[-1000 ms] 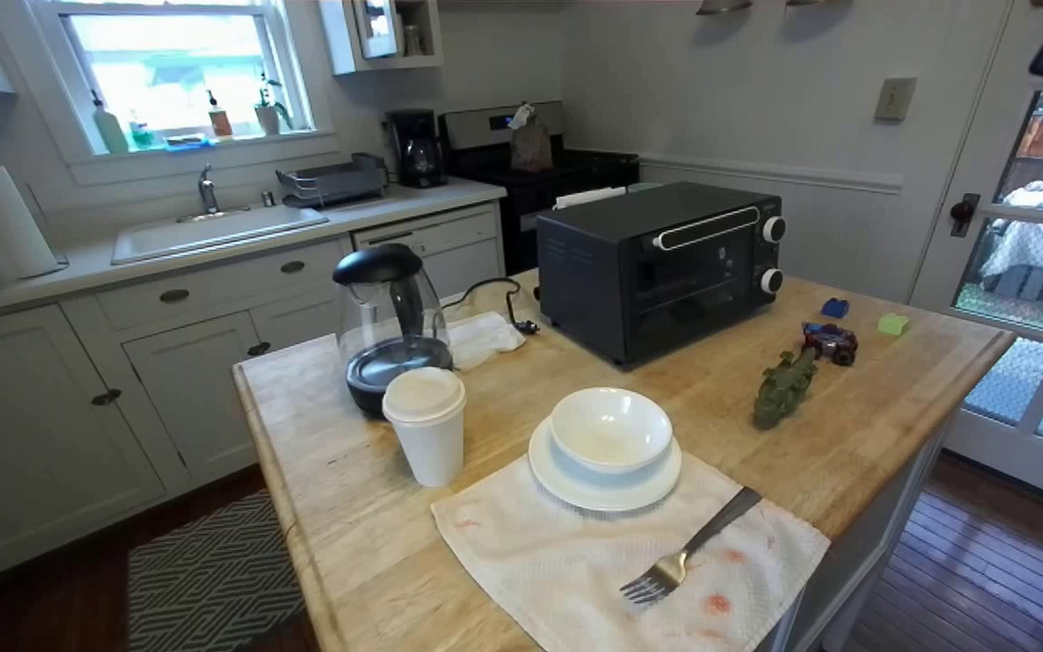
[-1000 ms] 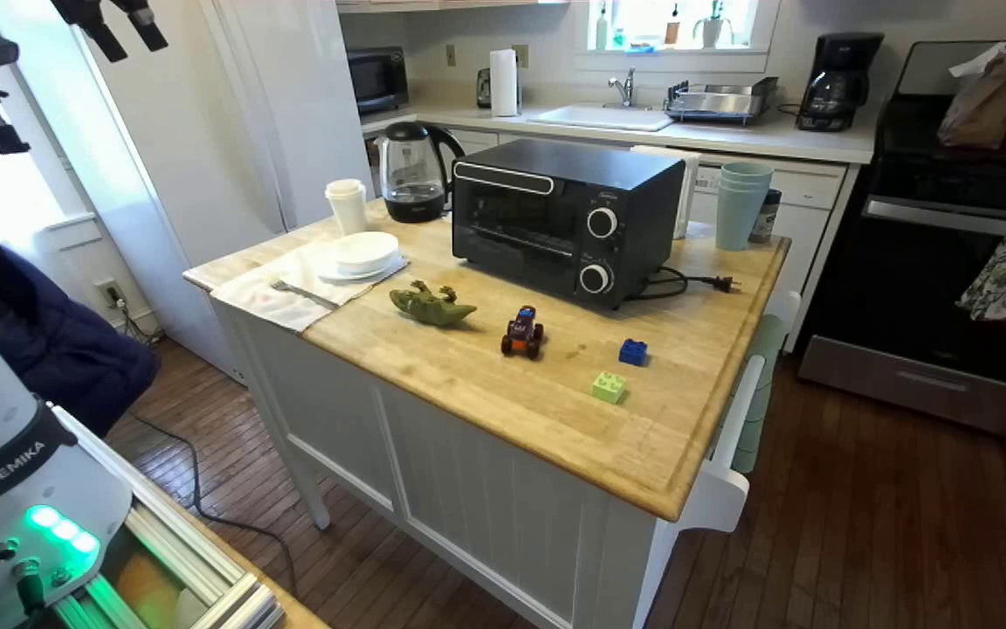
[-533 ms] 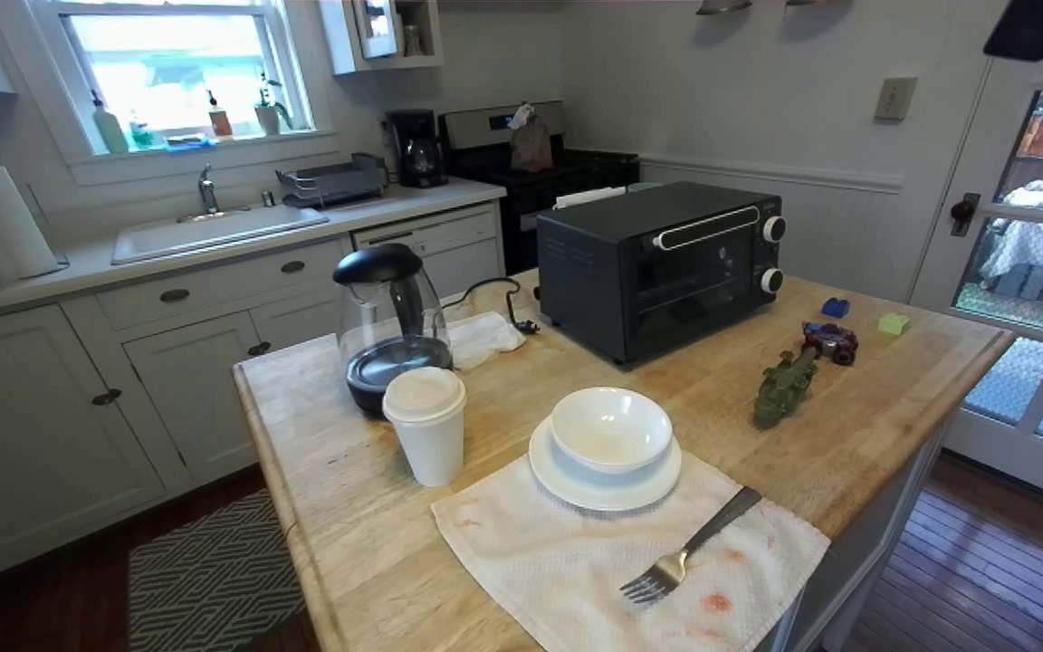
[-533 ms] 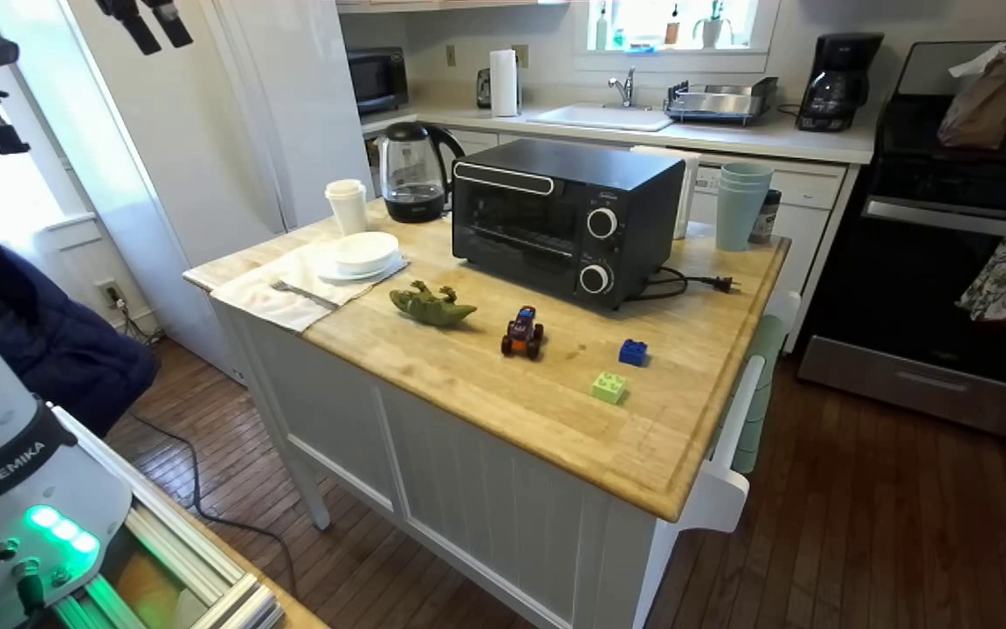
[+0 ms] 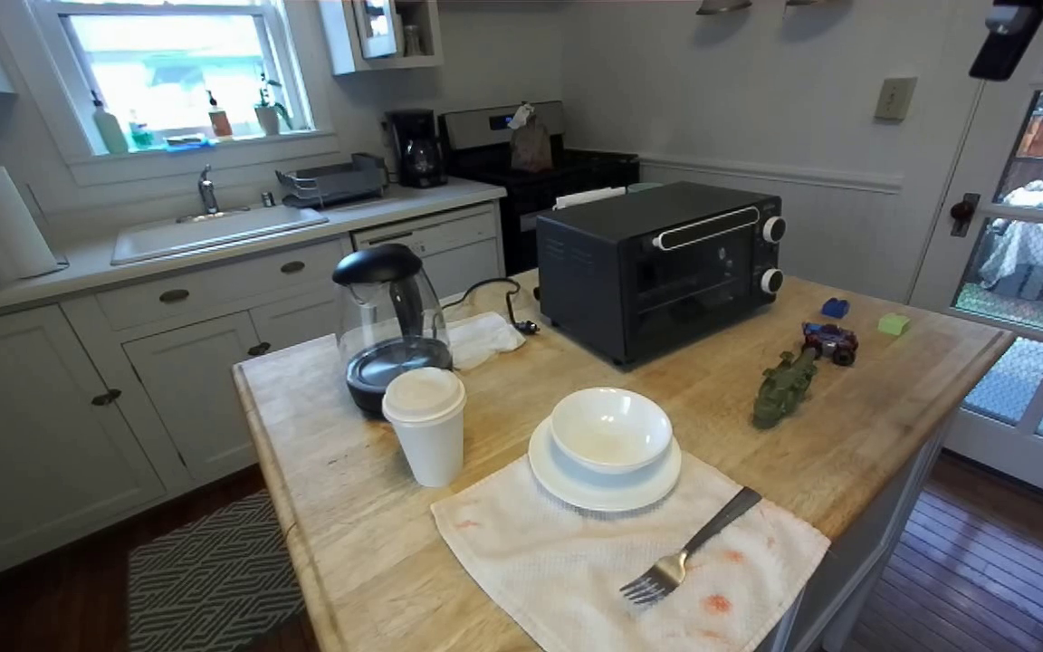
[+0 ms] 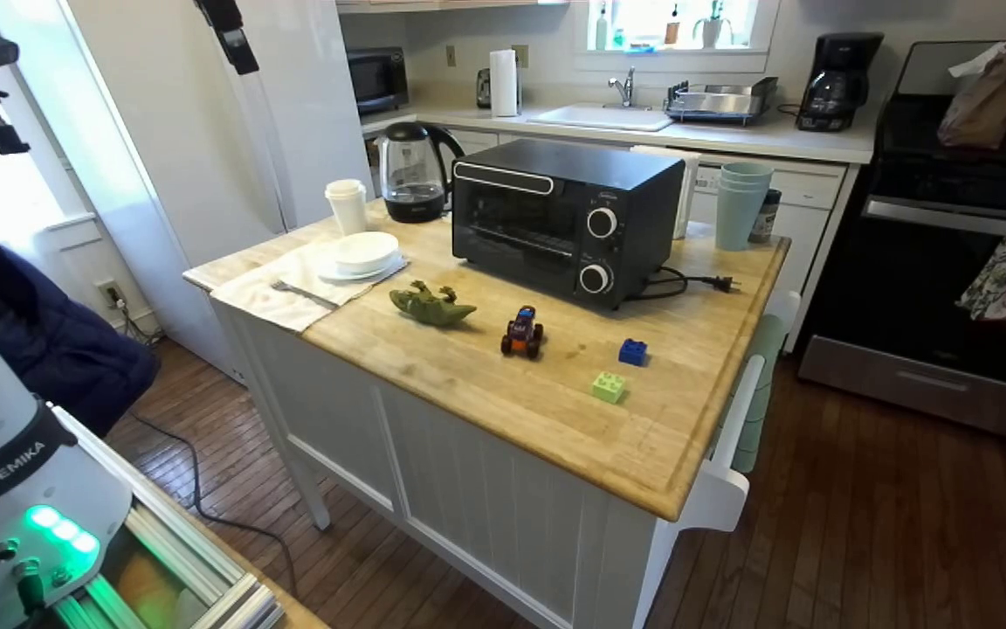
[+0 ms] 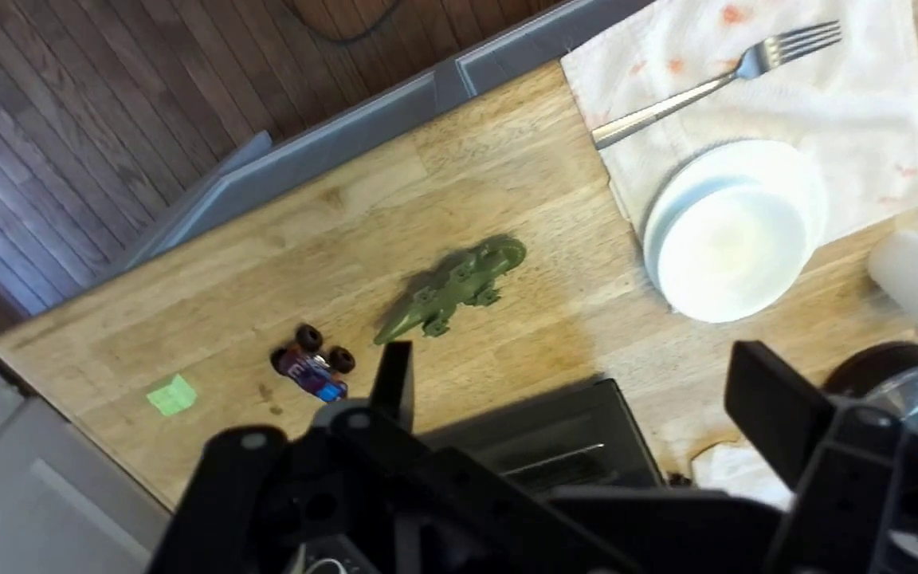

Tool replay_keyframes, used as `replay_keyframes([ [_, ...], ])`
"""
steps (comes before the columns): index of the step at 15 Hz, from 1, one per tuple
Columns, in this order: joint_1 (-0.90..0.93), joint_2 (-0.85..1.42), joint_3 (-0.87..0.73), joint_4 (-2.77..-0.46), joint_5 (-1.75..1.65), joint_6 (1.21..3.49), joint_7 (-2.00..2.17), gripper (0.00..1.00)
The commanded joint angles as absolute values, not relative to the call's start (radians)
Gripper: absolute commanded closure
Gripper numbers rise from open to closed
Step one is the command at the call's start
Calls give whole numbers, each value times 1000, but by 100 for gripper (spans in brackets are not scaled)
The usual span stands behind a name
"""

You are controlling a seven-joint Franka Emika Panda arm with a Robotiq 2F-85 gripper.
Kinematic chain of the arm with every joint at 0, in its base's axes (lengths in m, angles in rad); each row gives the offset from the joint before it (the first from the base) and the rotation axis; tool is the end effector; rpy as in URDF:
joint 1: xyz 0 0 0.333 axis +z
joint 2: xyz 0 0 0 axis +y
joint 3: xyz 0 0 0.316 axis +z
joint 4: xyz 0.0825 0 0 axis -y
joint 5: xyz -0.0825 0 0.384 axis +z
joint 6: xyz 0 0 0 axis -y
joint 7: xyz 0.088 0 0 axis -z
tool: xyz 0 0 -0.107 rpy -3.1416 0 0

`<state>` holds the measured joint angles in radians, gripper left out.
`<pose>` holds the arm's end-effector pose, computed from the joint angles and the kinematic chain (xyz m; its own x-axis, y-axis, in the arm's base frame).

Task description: Place the toy animal upright

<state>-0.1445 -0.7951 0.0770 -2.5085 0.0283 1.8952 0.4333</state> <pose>0.3301 -0.0159 0.5500 0.8496 -0.4978 0.1742 -0.4971 -0.8662 -0.0509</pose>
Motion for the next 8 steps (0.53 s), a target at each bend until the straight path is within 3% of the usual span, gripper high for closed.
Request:
replay_keyframes([
  [1,-216,-751,64,-2539,49,1945,543,0],
  [8,-301,-659,21,-2593,72,2081,725,0],
])
